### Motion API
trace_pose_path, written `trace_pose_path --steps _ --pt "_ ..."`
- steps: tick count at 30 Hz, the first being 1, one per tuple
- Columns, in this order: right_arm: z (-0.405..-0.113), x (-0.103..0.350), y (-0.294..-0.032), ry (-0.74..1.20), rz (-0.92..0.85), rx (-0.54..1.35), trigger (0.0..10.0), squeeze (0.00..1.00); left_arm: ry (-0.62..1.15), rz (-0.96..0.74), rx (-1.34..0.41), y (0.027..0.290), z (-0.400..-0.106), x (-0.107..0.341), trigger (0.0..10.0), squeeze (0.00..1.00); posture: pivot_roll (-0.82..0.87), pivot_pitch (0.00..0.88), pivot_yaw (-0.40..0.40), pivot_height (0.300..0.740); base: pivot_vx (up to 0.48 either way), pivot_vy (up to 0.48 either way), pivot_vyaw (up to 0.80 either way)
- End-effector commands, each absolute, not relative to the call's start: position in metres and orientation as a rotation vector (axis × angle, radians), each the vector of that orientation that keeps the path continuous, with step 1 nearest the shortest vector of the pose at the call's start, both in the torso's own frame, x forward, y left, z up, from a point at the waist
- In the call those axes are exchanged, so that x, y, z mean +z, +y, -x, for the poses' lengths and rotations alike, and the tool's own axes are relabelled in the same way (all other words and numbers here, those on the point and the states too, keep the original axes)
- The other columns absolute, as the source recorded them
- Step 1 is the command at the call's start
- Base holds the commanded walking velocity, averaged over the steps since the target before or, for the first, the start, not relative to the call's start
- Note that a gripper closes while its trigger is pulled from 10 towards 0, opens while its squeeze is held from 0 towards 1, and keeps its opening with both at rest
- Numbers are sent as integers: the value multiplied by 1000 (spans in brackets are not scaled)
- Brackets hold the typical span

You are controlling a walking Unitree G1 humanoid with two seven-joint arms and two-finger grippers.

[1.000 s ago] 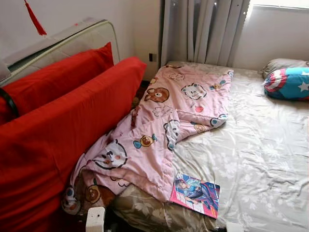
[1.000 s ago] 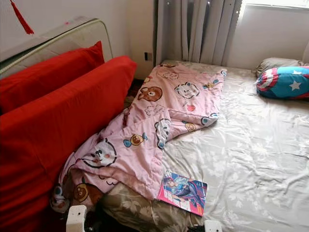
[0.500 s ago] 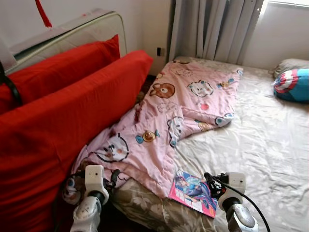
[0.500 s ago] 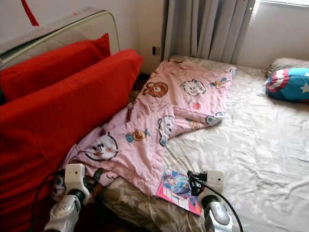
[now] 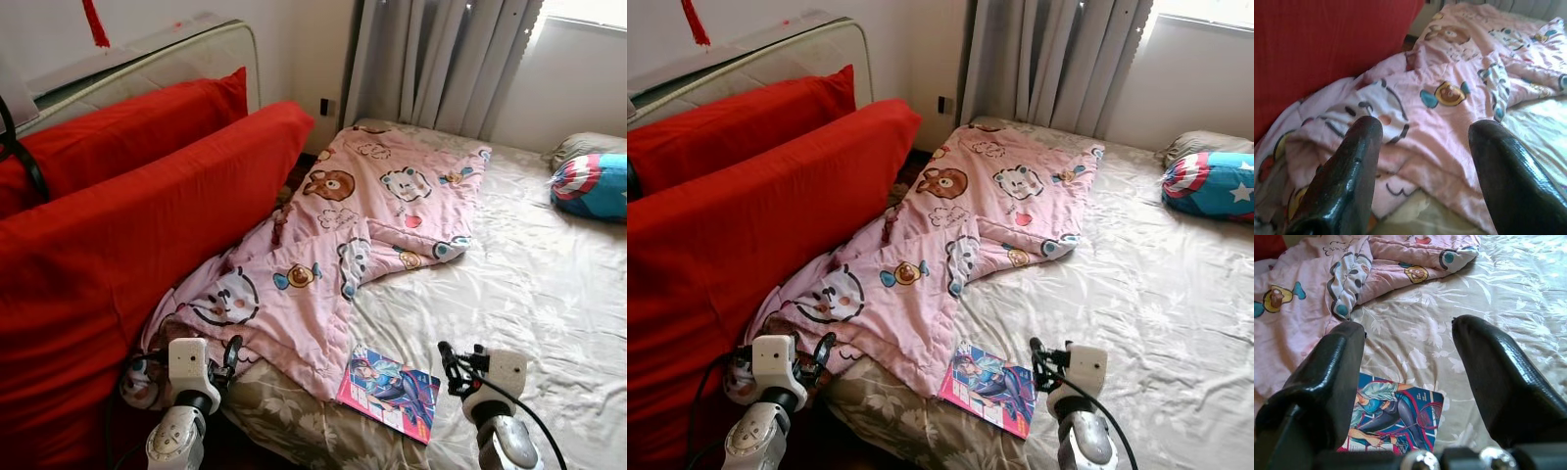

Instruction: Clean up the room

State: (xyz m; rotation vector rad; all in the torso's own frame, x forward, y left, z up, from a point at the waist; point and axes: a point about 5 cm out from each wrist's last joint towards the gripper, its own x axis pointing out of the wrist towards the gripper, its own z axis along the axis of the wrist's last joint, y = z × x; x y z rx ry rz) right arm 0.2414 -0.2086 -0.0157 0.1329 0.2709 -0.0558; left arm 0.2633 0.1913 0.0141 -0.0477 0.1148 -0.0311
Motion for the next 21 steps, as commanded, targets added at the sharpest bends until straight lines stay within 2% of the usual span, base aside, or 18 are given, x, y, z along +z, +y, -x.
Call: trace_pose_path --steps 1,9,14,21 --pt "-245 -9 -211 233 -114 -64 10000 0 113 52 -28 192 -265 16 10000 0 10 0 -48 740 0 0 0" --pt "-248 -8 -209 233 -110 -68 10000 0 118 51 -44 189 -264 17 10000 0 12 0 -49 740 0 0 0" --pt "-250 -8 -206 248 -101 -63 10000 0 124 58 -24 192 -265 18 10000 0 18 0 -54 710 0 0 0" --pt "-248 -8 -206 234 -115 -78 10000 0 131 58 -19 193 -265 18 10000 0 14 0 -50 710 0 0 0"
